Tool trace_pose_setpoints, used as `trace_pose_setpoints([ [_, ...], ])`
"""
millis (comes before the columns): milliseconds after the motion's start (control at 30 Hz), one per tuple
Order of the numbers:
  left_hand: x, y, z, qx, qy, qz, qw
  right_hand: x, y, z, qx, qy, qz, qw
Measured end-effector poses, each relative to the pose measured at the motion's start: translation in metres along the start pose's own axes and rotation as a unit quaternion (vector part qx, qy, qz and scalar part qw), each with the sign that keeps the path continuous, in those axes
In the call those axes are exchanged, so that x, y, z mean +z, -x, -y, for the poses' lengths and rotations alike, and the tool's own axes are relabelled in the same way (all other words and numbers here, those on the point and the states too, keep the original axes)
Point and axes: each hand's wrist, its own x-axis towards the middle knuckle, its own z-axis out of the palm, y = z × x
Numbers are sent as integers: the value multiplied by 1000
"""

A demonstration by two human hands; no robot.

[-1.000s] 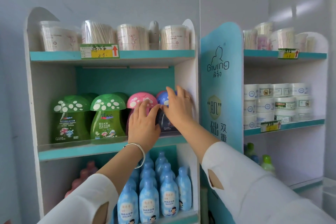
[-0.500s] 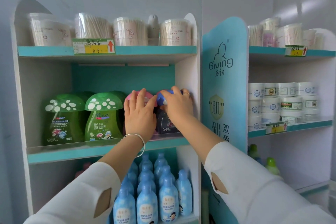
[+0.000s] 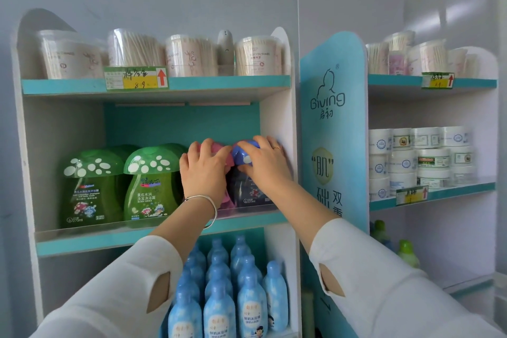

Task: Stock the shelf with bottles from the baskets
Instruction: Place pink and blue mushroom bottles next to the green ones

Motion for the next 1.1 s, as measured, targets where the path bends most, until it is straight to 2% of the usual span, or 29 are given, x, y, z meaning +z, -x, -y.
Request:
trace_pose_setpoints([
  [200,-7,9,5,26,12,20,999,-3,16,4,7,31,1,1000],
  [267,-9,17,8,30,21,10,999,-3,26,10,-4,25,-36,999],
  [367,-15,30,16,27,45,-5,999,4,37,23,-34,13,-145,989],
  [433,-21,40,24,24,49,-14,998,6,45,36,-48,-5,-162,986],
  [567,-39,57,50,-14,34,-41,998,15,58,67,-99,-66,-135,984],
  [667,-44,67,77,-74,25,1,997,20,59,93,-105,-88,-112,984],
  [800,-43,78,104,-138,36,55,988,19,43,123,-117,-45,-97,987],
  [933,-36,83,114,-134,26,103,985,17,17,143,-94,15,-33,995],
  [1100,-31,86,117,-114,-4,118,986,19,-4,153,-38,52,15,998],
])
